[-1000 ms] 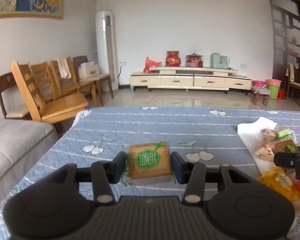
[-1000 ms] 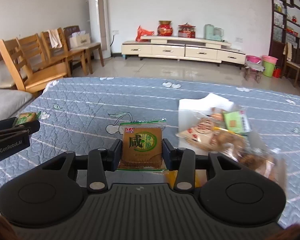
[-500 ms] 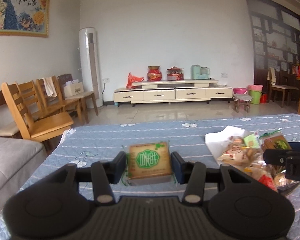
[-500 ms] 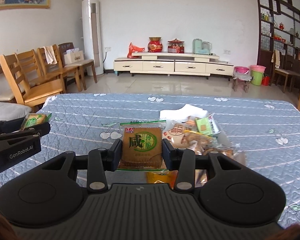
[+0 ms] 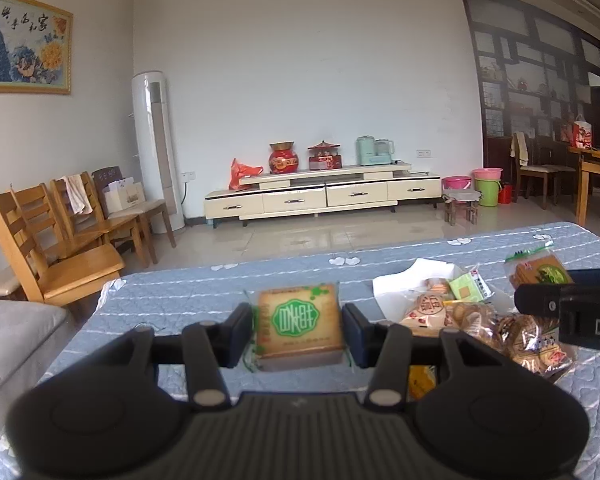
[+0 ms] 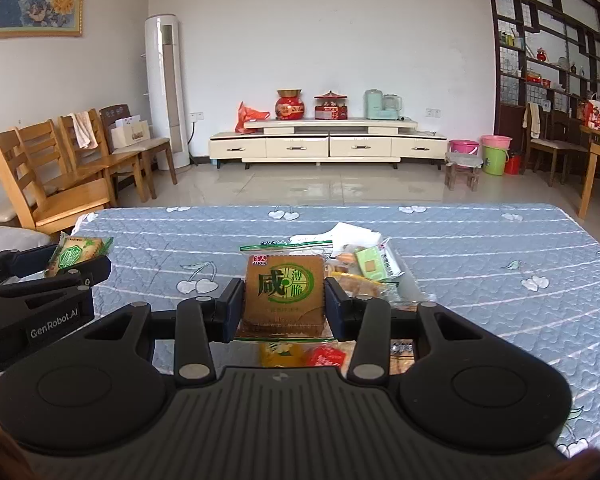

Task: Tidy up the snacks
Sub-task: 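Carry the green cake pack and the brown square pack over the tray with both tools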

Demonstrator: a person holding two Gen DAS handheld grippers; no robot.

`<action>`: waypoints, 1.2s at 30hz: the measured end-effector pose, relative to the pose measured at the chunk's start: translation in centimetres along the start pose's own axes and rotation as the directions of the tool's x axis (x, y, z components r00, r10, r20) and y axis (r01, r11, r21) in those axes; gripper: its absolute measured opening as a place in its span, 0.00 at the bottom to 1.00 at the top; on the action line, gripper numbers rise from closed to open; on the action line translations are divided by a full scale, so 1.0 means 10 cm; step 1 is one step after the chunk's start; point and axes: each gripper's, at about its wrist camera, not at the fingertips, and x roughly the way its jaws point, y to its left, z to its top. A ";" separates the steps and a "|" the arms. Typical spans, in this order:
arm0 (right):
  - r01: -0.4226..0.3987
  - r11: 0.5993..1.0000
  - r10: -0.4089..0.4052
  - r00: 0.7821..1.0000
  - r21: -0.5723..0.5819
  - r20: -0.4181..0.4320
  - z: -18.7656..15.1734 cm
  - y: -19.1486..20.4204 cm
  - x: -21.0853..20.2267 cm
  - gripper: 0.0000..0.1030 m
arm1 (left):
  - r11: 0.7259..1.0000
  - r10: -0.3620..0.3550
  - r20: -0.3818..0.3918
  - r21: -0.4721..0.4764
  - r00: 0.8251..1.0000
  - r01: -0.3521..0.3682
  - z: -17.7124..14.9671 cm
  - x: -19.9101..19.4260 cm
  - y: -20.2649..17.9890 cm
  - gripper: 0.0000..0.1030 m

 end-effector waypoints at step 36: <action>0.089 0.993 -0.091 0.995 0.073 0.028 -0.05 0.16 0.07 0.50 | 0.993 -0.112 0.001 0.042 0.994 0.112 0.20 0.18 -0.52 0.47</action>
